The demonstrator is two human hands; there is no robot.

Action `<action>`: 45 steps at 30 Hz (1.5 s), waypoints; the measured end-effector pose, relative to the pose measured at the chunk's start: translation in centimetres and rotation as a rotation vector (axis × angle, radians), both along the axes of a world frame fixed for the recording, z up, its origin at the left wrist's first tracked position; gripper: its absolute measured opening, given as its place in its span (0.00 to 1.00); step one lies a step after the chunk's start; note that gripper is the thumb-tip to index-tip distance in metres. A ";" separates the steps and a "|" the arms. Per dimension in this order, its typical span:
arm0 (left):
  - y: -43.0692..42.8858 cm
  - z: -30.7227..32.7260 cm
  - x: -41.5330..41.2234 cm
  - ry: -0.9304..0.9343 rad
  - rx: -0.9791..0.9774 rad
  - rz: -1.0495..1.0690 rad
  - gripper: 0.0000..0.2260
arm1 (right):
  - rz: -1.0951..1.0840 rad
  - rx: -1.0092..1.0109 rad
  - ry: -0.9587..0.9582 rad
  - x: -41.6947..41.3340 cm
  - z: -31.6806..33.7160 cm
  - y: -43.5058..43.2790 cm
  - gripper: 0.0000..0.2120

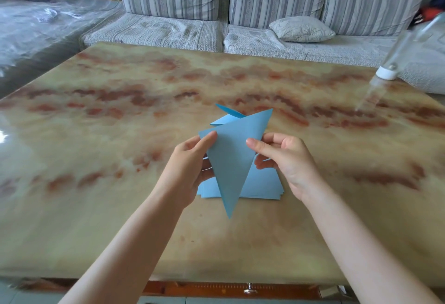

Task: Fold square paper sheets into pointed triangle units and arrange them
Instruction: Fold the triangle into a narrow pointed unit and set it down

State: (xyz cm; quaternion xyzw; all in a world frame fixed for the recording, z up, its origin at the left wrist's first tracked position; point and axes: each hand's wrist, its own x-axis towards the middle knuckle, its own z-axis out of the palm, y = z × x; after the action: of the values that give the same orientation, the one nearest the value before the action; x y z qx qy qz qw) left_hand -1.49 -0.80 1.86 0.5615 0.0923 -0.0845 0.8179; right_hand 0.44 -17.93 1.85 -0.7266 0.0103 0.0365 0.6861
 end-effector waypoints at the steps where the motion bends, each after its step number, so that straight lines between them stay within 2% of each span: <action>1: 0.0 0.0 0.0 -0.003 -0.016 -0.002 0.09 | -0.001 -0.007 -0.012 0.0 0.0 0.0 0.04; 4: 0.0 0.1 0.2 -0.001 -0.058 0.011 0.09 | -0.040 -0.030 -0.078 0.0 -0.1 0.2 0.10; 7: 0.0 -0.1 0.4 0.034 -0.105 0.079 0.09 | -0.050 -0.076 -0.273 -0.3 -0.2 0.1 0.17; 9: 0.1 -0.3 0.6 0.053 -0.148 0.125 0.08 | 0.023 -0.122 -0.390 -0.8 -0.1 0.0 0.22; 11: 0.4 -0.4 0.7 0.066 -0.198 0.150 0.07 | 0.126 -0.137 -0.408 -1.2 -0.1 0.0 0.24; 14: 0.5 -0.4 0.9 0.101 -0.277 0.157 0.07 | 0.225 -0.169 -0.403 -1.5 -0.5 0.2 0.23; 17: 0.3 -0.4 0.8 0.140 -0.335 0.148 0.07 | 0.229 -0.075 -0.420 -1.4 -0.4 0.2 0.20; 21: 0.2 -0.3 0.6 0.163 -0.381 0.114 0.06 | 0.199 0.058 -0.390 -1.1 -0.6 0.0 0.13; 24: 0.1 0.0 0.5 0.175 -0.436 0.080 0.05 | 0.076 0.098 -0.346 -1.0 -0.6 0.4 0.04; 28: 0.1 -0.2 0.5 0.107 -0.345 0.028 0.08 | -0.050 0.197 -0.268 -0.5 -0.6 0.5 0.02; 31: -0.1 -0.3 0.3 0.060 -0.240 -0.053 0.12 | -0.103 0.270 -0.227 -0.3 -0.6 0.3 0.09; 36: -0.4 -0.3 0.1 0.007 -0.032 -0.089 0.12 | -0.118 0.245 -0.225 -0.2 -0.8 0.0 0.06; 39: -0.6 -0.2 0.3 0.011 0.010 -0.051 0.09 | -0.114 0.216 -0.227 -0.2 -0.7 -0.1 0.05; 43: -0.6 -0.1 0.5 -0.067 0.078 -0.059 0.14 | -0.058 0.138 -0.230 -0.3 -0.5 -0.2 0.05; 45: -0.5 0.1 0.4 -0.140 0.058 0.012 0.16 | -0.004 0.097 -0.247 -0.5 -0.4 0.0 0.05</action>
State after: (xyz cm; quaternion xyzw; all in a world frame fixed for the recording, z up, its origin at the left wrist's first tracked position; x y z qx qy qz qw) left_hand -1.10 -1.30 1.99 0.5888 0.0408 -0.0375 0.8064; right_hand -0.02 -17.97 1.42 -0.6914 -0.0747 -0.0541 0.7165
